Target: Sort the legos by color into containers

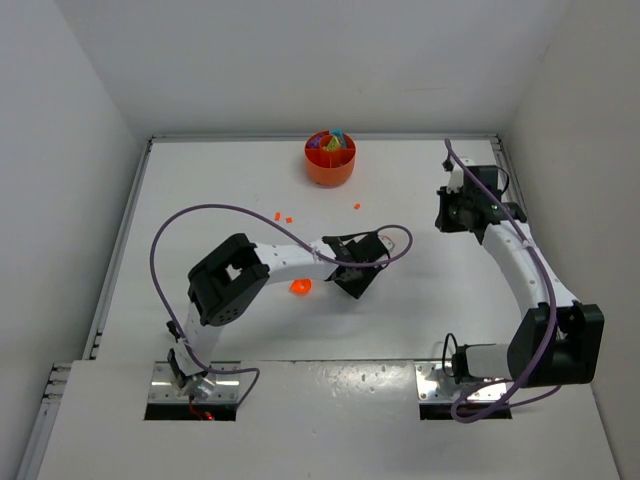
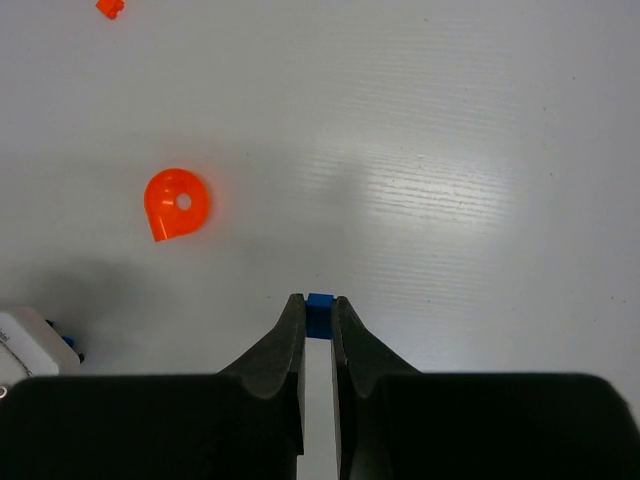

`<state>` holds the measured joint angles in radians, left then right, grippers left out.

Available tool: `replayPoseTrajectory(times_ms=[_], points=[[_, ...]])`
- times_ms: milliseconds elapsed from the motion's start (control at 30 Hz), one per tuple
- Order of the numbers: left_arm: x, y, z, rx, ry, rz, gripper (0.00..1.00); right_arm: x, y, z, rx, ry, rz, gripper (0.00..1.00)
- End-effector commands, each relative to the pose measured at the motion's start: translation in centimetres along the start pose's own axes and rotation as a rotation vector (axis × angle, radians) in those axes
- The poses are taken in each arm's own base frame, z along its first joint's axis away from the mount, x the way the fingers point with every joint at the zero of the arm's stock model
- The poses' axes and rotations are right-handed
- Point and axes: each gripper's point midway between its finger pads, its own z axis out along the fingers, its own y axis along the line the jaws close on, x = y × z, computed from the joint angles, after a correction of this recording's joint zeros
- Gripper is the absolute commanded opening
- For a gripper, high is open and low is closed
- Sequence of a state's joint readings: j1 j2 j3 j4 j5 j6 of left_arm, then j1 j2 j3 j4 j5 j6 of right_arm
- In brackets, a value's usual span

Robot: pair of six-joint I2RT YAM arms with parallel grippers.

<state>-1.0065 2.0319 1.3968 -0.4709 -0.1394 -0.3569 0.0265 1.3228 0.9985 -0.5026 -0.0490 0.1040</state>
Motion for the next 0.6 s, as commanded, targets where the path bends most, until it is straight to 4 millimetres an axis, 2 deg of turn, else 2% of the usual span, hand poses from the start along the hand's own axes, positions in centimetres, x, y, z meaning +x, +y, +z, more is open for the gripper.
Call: replayPoseTrajectory(times_ms=[0, 133, 200, 333, 400, 433, 500, 533, 567], points=[[0.6, 0.1, 0.5, -0.015, 0.032, -0.019, 0.44, -0.8, 0.2, -0.2, -0.020, -0.038, 0.016, 0.00], [1.4, -0.3, 0.8, 0.010, 0.051, -0.027, 0.28, -0.8, 0.2, -0.2, -0.020, -0.038, 0.016, 0.00], [2.2, -0.6, 0.7, 0.021, 0.061, -0.018, 0.24, -0.8, 0.3, -0.2, -0.029, -0.038, 0.007, 0.00], [1.3, -0.8, 0.4, 0.029, 0.034, -0.006, 0.16, -0.8, 0.0, -0.3, -0.023, -0.039, 0.014, 0.00], [0.3, -0.3, 0.3, -0.004, 0.017, 0.025, 0.10, -0.9, 0.2, -0.3, -0.032, -0.039, 0.014, 0.00], [-1.6, 0.9, -0.3, -0.026, -0.011, 0.022, 0.07, -1.1, 0.1, -0.2, -0.032, -0.048, 0.013, 0.00], [-3.3, 2.8, 0.0, -0.065, -0.027, 0.006, 0.00, -0.9, 0.3, 0.0, -0.041, -0.049, 0.012, 0.00], [-5.7, 5.1, -0.5, -0.083, -0.073, -0.050, 0.00, -0.9, 0.5, -0.1, -0.053, -0.049, 0.012, 0.00], [-6.8, 6.3, -0.8, -0.077, -0.091, -0.080, 0.00, -0.7, 0.7, 0.2, -0.063, -0.040, 0.013, 0.00]])
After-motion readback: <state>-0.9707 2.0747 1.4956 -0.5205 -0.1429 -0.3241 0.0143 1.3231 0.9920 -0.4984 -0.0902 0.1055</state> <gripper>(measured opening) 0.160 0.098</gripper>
